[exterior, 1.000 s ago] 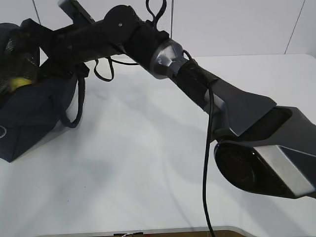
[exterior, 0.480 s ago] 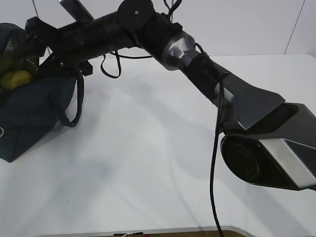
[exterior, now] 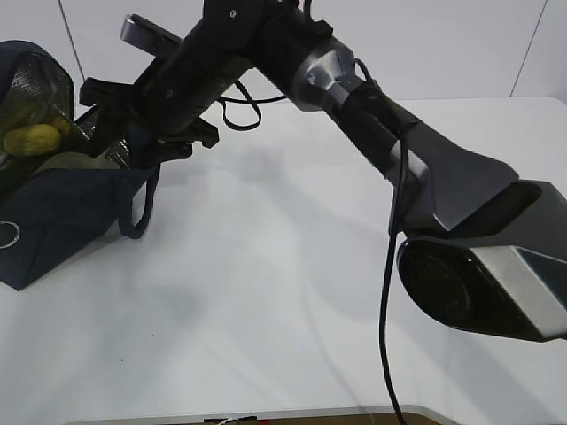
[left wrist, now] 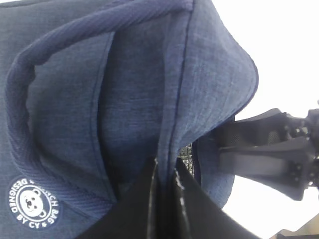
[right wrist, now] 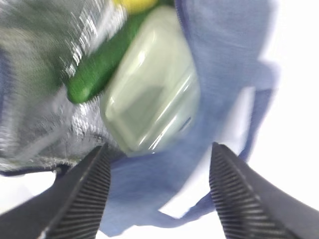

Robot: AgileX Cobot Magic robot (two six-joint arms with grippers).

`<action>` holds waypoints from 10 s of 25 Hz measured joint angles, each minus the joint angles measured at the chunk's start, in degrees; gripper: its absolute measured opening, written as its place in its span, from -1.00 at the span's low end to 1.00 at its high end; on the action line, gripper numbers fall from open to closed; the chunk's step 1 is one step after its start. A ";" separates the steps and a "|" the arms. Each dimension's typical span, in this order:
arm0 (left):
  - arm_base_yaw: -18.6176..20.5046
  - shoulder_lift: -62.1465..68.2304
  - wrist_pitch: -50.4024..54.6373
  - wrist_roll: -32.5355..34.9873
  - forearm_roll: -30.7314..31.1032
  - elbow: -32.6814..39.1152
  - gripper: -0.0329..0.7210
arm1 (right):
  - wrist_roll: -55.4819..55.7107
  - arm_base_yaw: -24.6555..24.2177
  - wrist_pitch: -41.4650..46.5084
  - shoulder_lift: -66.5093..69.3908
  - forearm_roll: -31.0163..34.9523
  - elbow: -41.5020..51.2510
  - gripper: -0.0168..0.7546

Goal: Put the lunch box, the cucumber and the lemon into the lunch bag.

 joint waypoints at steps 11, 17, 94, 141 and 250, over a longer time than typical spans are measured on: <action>0.00 0.00 0.00 0.00 0.12 0.00 -0.93 | 1.16 0.00 0.49 -5.70 -8.02 -0.26 0.34; 0.00 0.00 0.00 0.00 0.12 0.00 -0.93 | 1.59 0.00 0.59 -3.27 -7.97 -0.26 0.34; -20.31 0.27 -1.31 -1.77 -14.06 0.00 -0.93 | -14.44 0.00 3.07 -29.92 -31.15 30.64 -0.93; -35.53 6.98 -5.80 -2.79 -10.21 0.00 -0.93 | -12.79 0.00 2.59 -37.36 -48.02 46.29 -0.87; -30.27 -45.40 1.85 -19.90 28.13 11.18 -0.10 | -11.44 0.00 0.95 -67.01 -27.11 62.01 -0.06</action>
